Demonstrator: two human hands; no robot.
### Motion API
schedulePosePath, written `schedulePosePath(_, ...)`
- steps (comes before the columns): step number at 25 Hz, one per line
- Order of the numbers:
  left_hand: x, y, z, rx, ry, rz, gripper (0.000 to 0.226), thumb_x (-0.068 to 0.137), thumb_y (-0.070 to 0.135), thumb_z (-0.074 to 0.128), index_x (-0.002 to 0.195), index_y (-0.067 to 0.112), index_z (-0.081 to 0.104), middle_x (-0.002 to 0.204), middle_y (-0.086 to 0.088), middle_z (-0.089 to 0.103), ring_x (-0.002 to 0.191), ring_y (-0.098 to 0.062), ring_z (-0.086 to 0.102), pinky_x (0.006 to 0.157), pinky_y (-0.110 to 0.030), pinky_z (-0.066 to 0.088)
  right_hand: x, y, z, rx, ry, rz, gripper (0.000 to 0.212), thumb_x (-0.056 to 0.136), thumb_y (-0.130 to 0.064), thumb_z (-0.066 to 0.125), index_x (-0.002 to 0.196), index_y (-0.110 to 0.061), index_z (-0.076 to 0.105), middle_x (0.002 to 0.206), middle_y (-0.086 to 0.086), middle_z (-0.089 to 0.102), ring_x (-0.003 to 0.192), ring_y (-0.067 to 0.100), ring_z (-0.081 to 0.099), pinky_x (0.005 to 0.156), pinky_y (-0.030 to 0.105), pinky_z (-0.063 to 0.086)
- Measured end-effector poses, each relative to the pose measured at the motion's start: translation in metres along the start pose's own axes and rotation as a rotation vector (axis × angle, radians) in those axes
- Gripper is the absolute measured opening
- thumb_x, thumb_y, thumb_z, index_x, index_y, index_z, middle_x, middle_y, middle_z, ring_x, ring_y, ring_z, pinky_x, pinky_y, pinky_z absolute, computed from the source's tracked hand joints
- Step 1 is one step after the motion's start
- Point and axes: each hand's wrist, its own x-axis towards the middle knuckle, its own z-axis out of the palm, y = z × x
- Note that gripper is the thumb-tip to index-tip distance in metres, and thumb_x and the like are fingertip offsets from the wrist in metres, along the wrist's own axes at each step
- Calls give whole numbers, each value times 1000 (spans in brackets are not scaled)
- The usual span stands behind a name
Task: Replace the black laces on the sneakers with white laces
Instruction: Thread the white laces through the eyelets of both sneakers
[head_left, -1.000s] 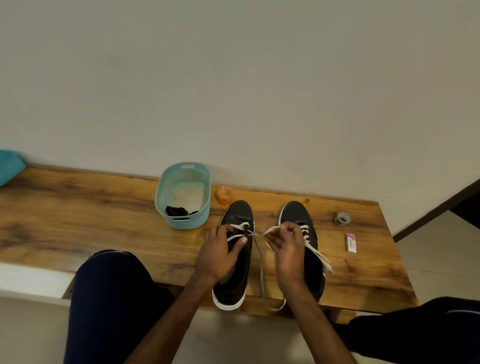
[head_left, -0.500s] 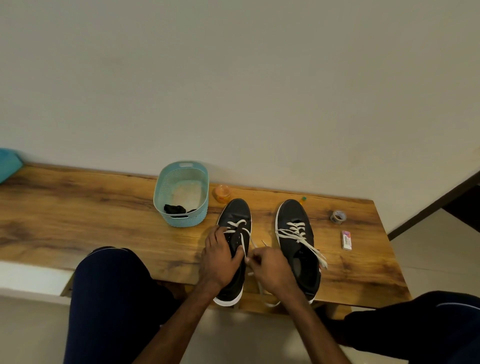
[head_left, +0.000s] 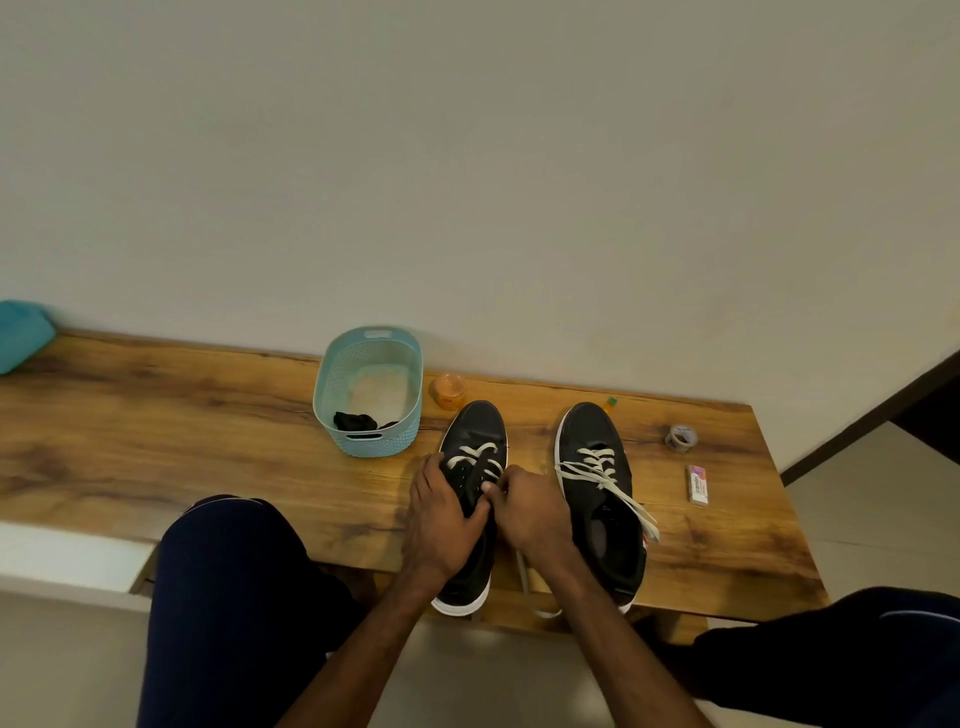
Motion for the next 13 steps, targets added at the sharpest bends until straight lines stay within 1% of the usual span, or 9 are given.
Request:
schedulePosePath(3, 0, 2, 1, -34, -12, -2, 82, 80, 49, 66, 142, 10, 29, 138, -7, 40, 128, -22, 40, 105, -38, 42, -1, 5, 8, 61, 109, -11, 21, 99, -39, 51, 108, -20, 54, 103, 1, 66, 93, 20, 62, 72, 32, 45)
schedulePosePath(4, 0, 2, 1, -45, -17, -3, 83, 81, 49, 66, 143, 10, 28, 138, -7, 39, 128, -21, 40, 105, -37, 42, -1, 7, 10, 61, 140, -33, 18, 99, -37, 51, 110, -22, 53, 105, 0, 65, 93, 19, 62, 71, 32, 45)
schedulePosePath(7, 0, 2, 0, -60, -26, -8, 82, 81, 43, 69, 144, 10, 27, 139, -7, 39, 128, -21, 41, 105, -34, 41, 0, 4, 14, 9, 173, -124, 24, 102, -32, 46, 123, -22, 50, 114, 2, 64, 99, 22, 63, 74, 32, 44)
schedulePosePath(9, 0, 2, 0, -60, -28, -7, 81, 82, 40, 69, 144, 10, 28, 139, -7, 40, 129, -22, 42, 106, -35, 41, 2, 1, 14, -26, 170, -133, 26, 103, -30, 44, 126, -19, 49, 116, 4, 63, 101, 25, 63, 76, 33, 44)
schedulePosePath(11, 0, 2, 0, -57, -26, -10, 80, 82, 39, 69, 144, 10, 28, 139, -7, 41, 128, -22, 43, 105, -37, 43, 6, -1, 13, -64, 132, -122, 24, 101, -31, 45, 119, -16, 52, 113, 6, 64, 98, 26, 63, 78, 36, 47)
schedulePosePath(13, 0, 2, 0, -48, -28, -9, 79, 82, 39, 69, 144, 10, 28, 139, -8, 41, 128, -23, 44, 104, -39, 44, 7, 0, 10, -71, 58, -88, 24, 98, -31, 49, 114, -13, 54, 110, 9, 65, 97, 28, 63, 79, 38, 49)
